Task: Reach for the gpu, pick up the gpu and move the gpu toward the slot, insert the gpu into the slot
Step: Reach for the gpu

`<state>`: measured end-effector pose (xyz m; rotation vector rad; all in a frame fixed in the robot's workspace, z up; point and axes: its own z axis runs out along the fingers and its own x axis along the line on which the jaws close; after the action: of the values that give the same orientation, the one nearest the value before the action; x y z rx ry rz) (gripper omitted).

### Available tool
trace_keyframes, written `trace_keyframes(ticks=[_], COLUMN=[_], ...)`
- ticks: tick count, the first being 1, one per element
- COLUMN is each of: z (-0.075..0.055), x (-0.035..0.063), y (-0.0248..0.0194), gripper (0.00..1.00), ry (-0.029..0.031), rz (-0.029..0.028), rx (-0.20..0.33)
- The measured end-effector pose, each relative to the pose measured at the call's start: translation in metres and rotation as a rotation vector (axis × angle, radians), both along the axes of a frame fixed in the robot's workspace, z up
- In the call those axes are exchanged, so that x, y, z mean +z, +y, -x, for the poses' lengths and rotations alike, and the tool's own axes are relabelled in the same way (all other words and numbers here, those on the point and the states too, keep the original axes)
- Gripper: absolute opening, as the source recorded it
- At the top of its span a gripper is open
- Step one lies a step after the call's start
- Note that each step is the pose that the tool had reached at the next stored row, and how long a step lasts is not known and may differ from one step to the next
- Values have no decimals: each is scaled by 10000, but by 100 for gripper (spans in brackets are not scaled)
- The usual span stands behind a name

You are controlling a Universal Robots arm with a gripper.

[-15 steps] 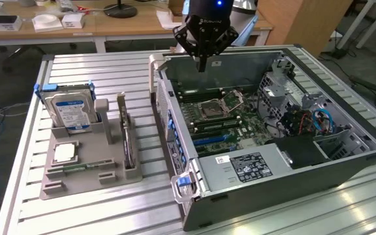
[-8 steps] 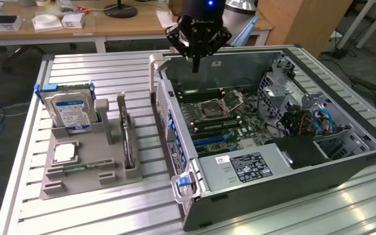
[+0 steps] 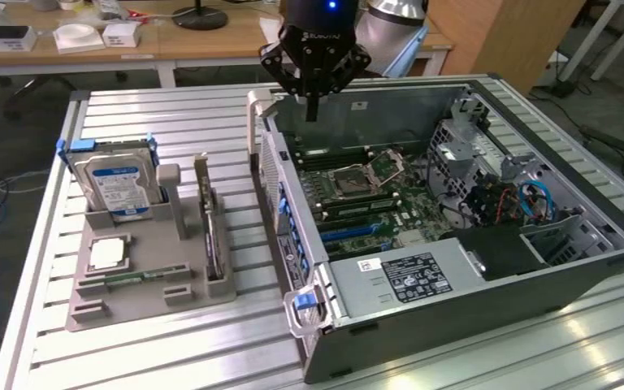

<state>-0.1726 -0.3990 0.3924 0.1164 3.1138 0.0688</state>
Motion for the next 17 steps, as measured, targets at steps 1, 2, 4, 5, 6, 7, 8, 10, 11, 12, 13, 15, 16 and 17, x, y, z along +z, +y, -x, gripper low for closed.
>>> trace_keyframes(ticks=[1, 2, 4, 5, 6, 7, 8, 10, 11, 12, 13, 15, 16, 17], z=[35, 69, 135, 169, 205, 239, 278, 359, 400, 440, 479, 559, 600, 642], x=[0, -1, -1, -2, -2, -3, -3, -4, -5, -7, -8, -9, -11, -12], y=[0, 0, 0, 0, 0, 0, 0, -2, -2, -2, -2, -3, -3, -3], gripper=[10, 10, 10, 10, 10, 10, 10, 10, 10, 10, 10, 10, 10, 10], ry=[1, -1, 0, 0, 0, 0, 1, 0, 0, 0, -1, 0, 0, 0], rz=[0, 0, 0, 0, 0, -1, 0, 0, 0, 0, -1, 0, 0, 0], rx=[0, -1, -1, 0, 0, -2, -2, 0, 0, -2, -2, 0, -1, -1])
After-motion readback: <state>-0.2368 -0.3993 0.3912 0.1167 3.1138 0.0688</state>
